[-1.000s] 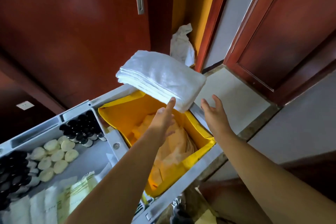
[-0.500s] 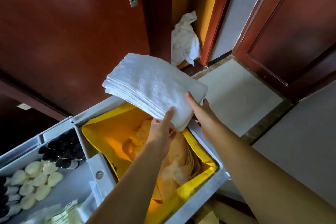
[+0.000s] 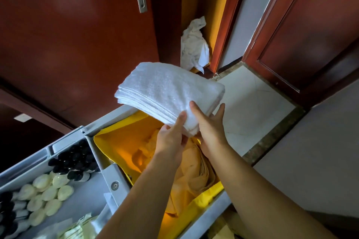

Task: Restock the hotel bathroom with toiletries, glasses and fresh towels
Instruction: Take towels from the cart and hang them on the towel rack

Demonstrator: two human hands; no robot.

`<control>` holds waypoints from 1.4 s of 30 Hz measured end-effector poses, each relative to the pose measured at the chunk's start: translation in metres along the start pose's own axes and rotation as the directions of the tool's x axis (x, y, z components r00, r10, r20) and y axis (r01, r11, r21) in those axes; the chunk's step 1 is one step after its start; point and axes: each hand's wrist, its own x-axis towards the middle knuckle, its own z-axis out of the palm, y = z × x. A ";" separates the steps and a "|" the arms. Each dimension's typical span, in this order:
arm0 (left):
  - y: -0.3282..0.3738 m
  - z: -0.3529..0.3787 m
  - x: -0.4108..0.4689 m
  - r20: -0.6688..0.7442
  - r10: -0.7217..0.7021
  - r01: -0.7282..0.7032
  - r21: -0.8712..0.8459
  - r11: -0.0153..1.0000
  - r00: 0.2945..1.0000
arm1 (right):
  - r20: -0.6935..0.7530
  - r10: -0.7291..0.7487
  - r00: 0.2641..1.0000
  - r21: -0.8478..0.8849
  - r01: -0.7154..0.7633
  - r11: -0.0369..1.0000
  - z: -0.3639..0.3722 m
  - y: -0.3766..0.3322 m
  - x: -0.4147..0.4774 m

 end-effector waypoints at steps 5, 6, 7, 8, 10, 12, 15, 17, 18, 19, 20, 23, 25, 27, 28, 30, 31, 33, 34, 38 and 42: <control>-0.003 -0.011 -0.017 0.038 0.057 -0.057 -0.009 0.998 0.998 | -0.016 -0.174 0.985 -0.020 0.173 0.985 0.006 0.001 -0.016; -0.003 -0.014 -0.019 0.059 0.063 -0.062 -0.014 0.998 0.996 | -0.014 -0.214 0.977 -0.017 0.214 0.977 0.006 0.002 -0.020; -0.003 -0.018 -0.022 0.083 0.071 -0.069 -0.017 0.997 0.994 | -0.009 -0.249 0.968 -0.011 0.249 0.968 0.006 0.002 -0.025; -0.003 -0.021 -0.025 0.102 0.080 -0.079 -0.019 0.997 0.992 | -0.003 -0.277 0.961 -0.006 0.277 0.961 0.005 0.002 -0.030; -0.005 -0.026 -0.033 0.129 0.105 -0.104 -0.011 0.995 0.986 | -0.003 -0.317 0.948 -0.008 0.317 0.948 0.003 0.002 -0.037; -0.007 -0.032 -0.043 0.176 0.109 -0.111 0.004 0.994 0.978 | -0.005 -0.321 0.947 0.027 0.321 0.947 -0.001 0.003 -0.044; -0.006 -0.042 -0.052 0.273 0.087 -0.086 -0.015 0.996 0.958 | -0.013 -0.295 0.955 0.100 0.295 0.950 -0.009 0.000 -0.054; -0.006 -0.047 -0.054 0.278 0.083 -0.087 0.002 0.996 0.957 | -0.001 -0.286 0.958 0.132 0.283 0.950 -0.017 -0.002 -0.060; -0.007 -0.048 -0.055 0.273 0.082 -0.089 0.013 0.996 0.959 | 0.010 -0.281 0.960 0.142 0.277 0.950 -0.022 -0.003 -0.064; -0.010 -0.048 -0.055 0.271 0.077 -0.085 0.018 0.996 0.960 | 0.018 -0.280 0.960 0.144 0.275 0.951 -0.026 -0.004 -0.067; -0.012 -0.047 -0.055 0.274 0.063 -0.069 0.013 0.998 0.960 | 0.023 -0.279 0.960 0.139 0.273 0.952 -0.031 -0.005 -0.071; -0.015 -0.053 -0.048 0.224 -0.053 0.087 -0.144 0.986 0.973 | 0.002 -0.275 0.961 0.143 0.272 0.952 -0.045 -0.015 -0.084; -0.018 -0.066 -0.033 0.166 -0.137 0.186 -0.327 0.926 0.976 | -0.002 -0.284 0.959 0.167 0.281 0.945 -0.056 -0.027 -0.091; -0.019 -0.083 -0.020 0.119 -0.161 0.197 -0.428 0.882 0.980 | 0.003 -0.287 0.958 0.188 0.281 0.941 -0.069 -0.040 -0.100; -0.020 -0.090 -0.015 0.106 -0.165 0.195 -0.464 0.864 0.981 | 0.005 -0.286 0.958 0.193 0.279 0.941 -0.075 -0.046 -0.104; -0.022 -0.099 -0.010 0.119 -0.169 0.206 -0.515 0.832 0.978 | 0.009 -0.277 0.961 0.188 0.271 0.944 -0.085 -0.056 -0.114; -0.025 -0.103 -0.009 0.129 -0.174 0.216 -0.529 0.821 0.976 | 0.008 -0.273 0.962 0.176 0.267 0.947 -0.090 -0.059 -0.120; -0.031 -0.109 -0.008 0.118 -0.201 0.233 -0.522 0.821 0.972 | 0.009 -0.269 0.963 0.140 0.265 0.954 -0.100 -0.061 -0.128; -0.033 -0.112 -0.009 0.103 -0.208 0.231 -0.502 0.833 0.973 | 0.014 -0.264 0.964 0.129 0.260 0.957 -0.107 -0.060 -0.131; -0.034 -0.119 -0.020 0.136 -0.153 0.193 -0.369 0.909 0.979 | 0.017 -0.272 0.962 0.043 0.271 0.962 -0.136 -0.060 -0.147; -0.015 -0.132 -0.033 0.248 -0.053 0.094 -0.155 0.983 0.967 | -0.037 -0.269 0.963 -0.100 0.264 0.959 -0.165 -0.055 -0.170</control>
